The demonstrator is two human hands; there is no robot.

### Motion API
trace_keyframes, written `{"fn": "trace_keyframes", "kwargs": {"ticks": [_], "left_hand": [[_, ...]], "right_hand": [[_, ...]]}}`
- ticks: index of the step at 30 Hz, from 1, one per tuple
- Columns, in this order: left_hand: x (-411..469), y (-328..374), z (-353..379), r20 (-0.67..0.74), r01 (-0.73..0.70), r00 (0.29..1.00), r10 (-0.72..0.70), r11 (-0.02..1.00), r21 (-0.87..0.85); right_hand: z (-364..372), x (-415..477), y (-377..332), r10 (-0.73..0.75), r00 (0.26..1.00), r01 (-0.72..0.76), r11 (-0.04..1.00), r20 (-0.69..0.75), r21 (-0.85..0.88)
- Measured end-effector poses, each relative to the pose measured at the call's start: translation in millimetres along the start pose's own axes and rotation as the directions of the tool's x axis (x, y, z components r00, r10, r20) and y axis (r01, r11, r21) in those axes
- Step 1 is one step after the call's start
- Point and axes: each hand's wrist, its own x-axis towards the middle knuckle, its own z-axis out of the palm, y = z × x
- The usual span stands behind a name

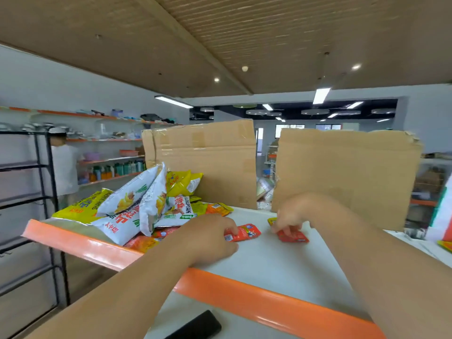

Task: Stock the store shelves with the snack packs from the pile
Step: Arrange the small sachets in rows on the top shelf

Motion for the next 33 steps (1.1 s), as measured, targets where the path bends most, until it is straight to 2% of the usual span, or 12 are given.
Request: {"fn": "trace_keyframes", "kwargs": {"ticks": [3,6,8,13,20,25,31,33], "left_hand": [[19.9,6.7,9.5,-0.039,-0.042,0.998,0.04,0.998,-0.037],[32.7,9.6,24.9,-0.096,-0.057,0.994,0.052,0.997,-0.052],[35.3,8.5,30.2,-0.128,-0.07,0.99,0.066,0.997,-0.029],[31.2,0.9,31.3,-0.152,-0.105,0.984,0.095,0.993,-0.057],[26.2,3.1,30.4,-0.152,-0.112,0.984,0.097,0.989,-0.095],[24.2,8.9,31.6,-0.139,-0.148,0.978,0.158,0.986,0.081],[25.8,11.0,31.6,-0.138,-0.155,0.978,0.156,0.988,0.022],[24.2,11.8,30.8,-0.134,-0.16,0.978,0.162,0.987,0.026]], "right_hand": [[10.1,-4.5,14.1,0.024,1.0,-0.024,0.99,0.005,0.141],[25.1,-1.9,23.2,-0.013,0.981,0.038,0.991,-0.193,0.127],[32.0,0.9,26.2,-0.007,0.967,0.043,0.99,-0.256,0.134],[31.9,-7.3,26.9,0.012,0.957,0.057,0.972,-0.289,0.229],[27.8,-3.4,40.1,0.027,0.957,0.106,0.894,-0.288,0.436],[21.8,-7.1,48.8,0.051,0.927,0.088,0.933,-0.371,0.348],[20.3,-7.6,58.1,0.023,0.927,0.135,0.911,-0.375,0.39],[19.5,-10.3,58.1,0.028,0.934,0.104,0.932,-0.355,0.346]]}}
